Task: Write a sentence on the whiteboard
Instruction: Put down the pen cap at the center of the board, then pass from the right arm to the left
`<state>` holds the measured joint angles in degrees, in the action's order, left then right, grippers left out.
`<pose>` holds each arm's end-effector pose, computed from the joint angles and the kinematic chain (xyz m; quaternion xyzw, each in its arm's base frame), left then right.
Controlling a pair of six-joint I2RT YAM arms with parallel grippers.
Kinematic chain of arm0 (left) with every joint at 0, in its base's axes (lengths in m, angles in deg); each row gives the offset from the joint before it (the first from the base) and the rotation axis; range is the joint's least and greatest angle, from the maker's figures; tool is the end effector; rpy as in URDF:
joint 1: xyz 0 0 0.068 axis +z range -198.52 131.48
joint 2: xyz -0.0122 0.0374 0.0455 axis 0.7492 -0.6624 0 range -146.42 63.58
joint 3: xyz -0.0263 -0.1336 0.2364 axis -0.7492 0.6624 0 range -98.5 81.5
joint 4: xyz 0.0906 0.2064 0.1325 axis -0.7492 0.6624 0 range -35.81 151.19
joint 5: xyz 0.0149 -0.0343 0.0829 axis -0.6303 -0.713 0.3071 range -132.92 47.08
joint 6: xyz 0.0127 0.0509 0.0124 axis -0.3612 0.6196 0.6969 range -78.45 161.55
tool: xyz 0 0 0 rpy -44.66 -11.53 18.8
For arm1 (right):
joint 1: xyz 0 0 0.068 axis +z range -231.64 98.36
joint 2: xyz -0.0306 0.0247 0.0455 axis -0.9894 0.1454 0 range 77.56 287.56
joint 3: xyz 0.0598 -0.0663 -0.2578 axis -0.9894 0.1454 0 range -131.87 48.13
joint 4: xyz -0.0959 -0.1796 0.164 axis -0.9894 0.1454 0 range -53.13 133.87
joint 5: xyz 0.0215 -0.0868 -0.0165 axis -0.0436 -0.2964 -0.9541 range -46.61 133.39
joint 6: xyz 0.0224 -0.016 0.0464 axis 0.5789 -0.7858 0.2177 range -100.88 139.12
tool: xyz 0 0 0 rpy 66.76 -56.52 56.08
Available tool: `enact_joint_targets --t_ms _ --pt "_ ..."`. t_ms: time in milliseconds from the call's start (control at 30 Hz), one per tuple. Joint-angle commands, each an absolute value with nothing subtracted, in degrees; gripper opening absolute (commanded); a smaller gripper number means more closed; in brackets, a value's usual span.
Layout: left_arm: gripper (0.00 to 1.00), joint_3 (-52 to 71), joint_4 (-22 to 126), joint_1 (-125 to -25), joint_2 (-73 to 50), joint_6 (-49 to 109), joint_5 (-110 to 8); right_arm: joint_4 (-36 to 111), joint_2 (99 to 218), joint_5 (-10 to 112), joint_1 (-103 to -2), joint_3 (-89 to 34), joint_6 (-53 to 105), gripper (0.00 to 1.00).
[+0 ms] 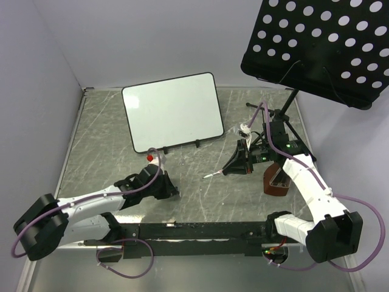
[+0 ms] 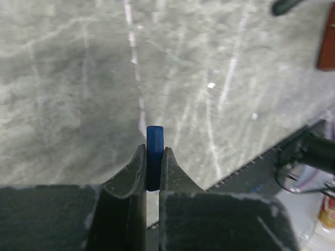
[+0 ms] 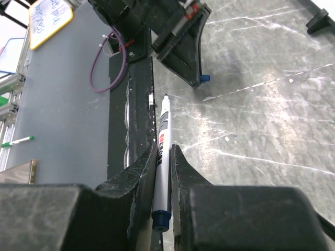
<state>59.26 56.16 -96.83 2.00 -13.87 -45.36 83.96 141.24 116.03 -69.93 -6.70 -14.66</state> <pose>0.1347 -0.1534 0.1645 -0.0476 0.9097 -0.3362 0.2392 0.1906 0.0742 0.3016 -0.4578 0.6434 0.5107 0.3400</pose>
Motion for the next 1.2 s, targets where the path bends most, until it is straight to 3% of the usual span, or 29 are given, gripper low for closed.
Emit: enact_joint_targets --t_ms 0,133,233,500,633,733,867,1167 --pt "0.11 57.4 55.3 -96.7 -0.9 -15.3 -43.0 81.4 140.8 116.6 -70.1 -6.4 -15.2 0.0" --pt "0.3 57.6 55.9 -96.8 -1.2 -15.7 -43.1 81.8 141.2 117.0 -70.2 -6.4 -15.6 0.0" --pt "0.36 57.2 57.6 -96.8 -0.3 -15.2 -40.8 82.3 141.5 116.9 -70.2 -6.5 -16.1 0.0" --pt "0.77 52.0 65.4 -96.7 6.5 -10.5 -39.2 84.9 142.7 116.6 -70.1 -7.1 -18.8 0.0" --pt "0.95 49.9 64.2 -96.6 16.1 -2.2 -41.2 84.3 142.9 115.1 -69.9 -6.8 -18.5 0.0" --pt "0.99 48.7 59.9 -96.5 20.6 7.2 -46.7 83.9 142.9 114.9 -69.8 -6.6 -18.1 0.0" --pt "0.99 44.5 52.8 -96.6 19.6 19.9 -62.9 84.5 144.0 115.1 -68.5 -6.7 -18.2 0.0" --pt "0.9 30.5 55.8 -101.9 0.5 44.2 -67.8 84.6 145.9 115.5 -65.3 -7.0 -18.1 0.0"
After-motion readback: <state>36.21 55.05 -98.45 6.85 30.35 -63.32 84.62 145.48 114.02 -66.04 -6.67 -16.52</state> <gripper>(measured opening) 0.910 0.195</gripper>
